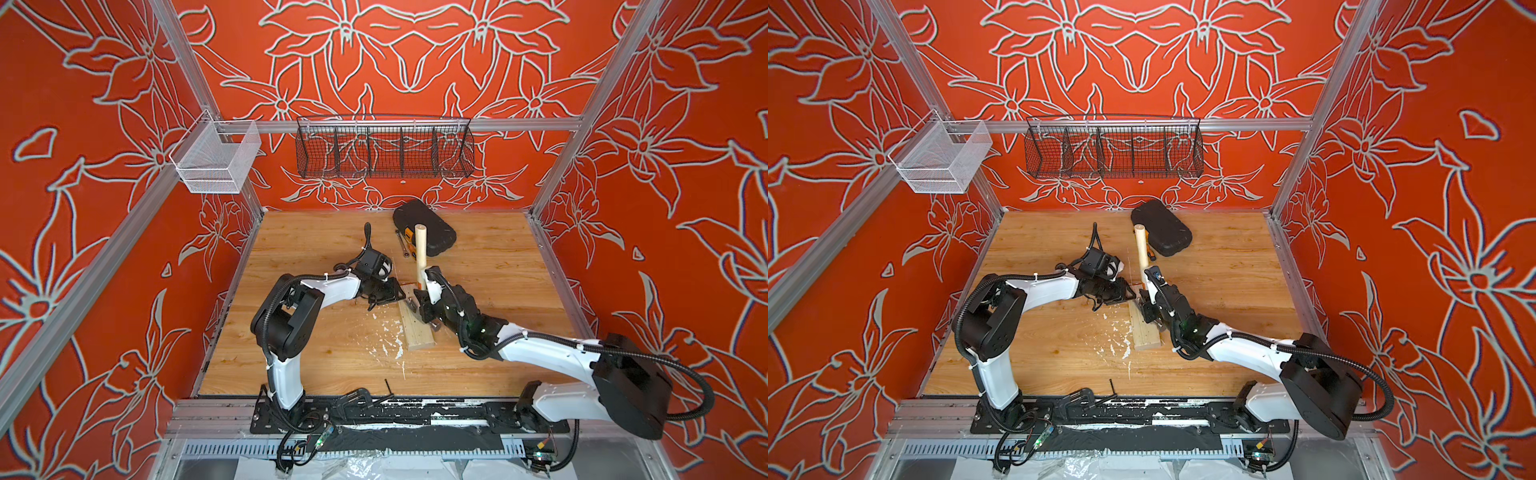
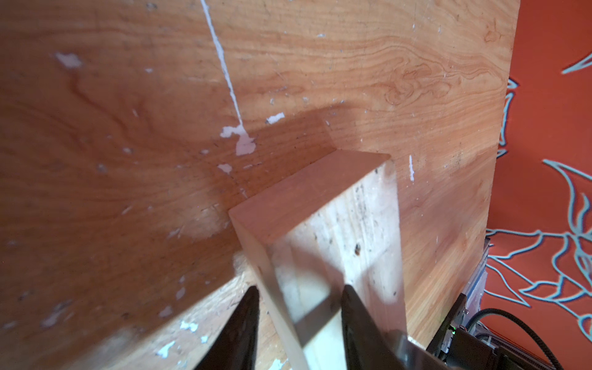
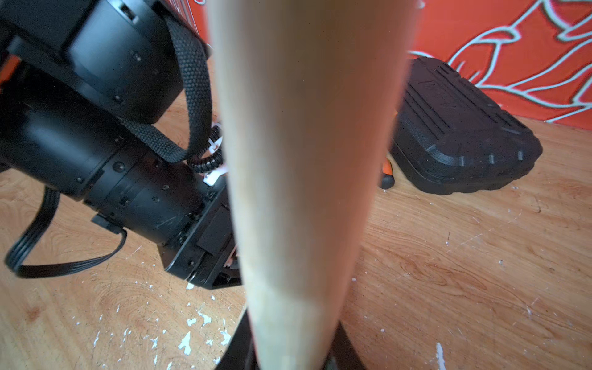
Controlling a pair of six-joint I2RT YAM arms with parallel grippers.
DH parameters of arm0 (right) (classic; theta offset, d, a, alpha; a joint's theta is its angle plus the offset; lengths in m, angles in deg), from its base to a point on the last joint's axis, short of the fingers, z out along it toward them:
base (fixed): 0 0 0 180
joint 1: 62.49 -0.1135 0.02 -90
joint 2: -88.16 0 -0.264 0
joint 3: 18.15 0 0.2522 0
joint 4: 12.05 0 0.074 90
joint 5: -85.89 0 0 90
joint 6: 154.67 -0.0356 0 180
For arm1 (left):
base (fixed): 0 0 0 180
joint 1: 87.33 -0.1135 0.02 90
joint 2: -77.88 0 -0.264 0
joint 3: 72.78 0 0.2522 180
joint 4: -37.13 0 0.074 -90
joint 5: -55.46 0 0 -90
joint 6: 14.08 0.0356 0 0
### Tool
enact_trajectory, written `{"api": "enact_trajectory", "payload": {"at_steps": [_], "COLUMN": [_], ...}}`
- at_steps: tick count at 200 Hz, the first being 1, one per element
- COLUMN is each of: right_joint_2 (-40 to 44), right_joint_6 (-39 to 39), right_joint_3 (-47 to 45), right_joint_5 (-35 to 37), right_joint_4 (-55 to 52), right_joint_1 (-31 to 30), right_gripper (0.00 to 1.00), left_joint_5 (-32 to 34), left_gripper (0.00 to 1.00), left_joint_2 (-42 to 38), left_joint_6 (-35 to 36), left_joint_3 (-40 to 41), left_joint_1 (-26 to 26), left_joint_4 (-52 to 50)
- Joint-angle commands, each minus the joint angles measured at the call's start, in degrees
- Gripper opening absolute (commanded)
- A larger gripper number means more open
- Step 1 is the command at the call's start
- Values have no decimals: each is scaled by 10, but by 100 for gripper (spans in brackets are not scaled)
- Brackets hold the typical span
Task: Use a claw hammer to pull out a nail
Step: Remove the nail from the mounting plate.
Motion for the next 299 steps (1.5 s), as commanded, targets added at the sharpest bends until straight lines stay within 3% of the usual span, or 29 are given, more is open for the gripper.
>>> {"api": "enact_trajectory", "payload": {"at_steps": [1, 180, 299], "right_joint_2": [28, -1, 34], "right_joint_6": [5, 29, 22], "right_joint_3": [3, -3, -37], "right_joint_5": [34, 46, 47], "right_joint_4": [62, 158, 206], "right_joint_1": [-3, -7, -13], "right_gripper": [0, 0, 0], "left_joint_5": [18, 11, -9], "left_gripper": [40, 40, 39], "left_joint_2": [25, 34, 42], "left_joint_6": [-6, -21, -39], "left_joint_3": [8, 22, 41], "left_joint_1": [3, 4, -11], "left_joint_4": [-20, -10, 5]}}
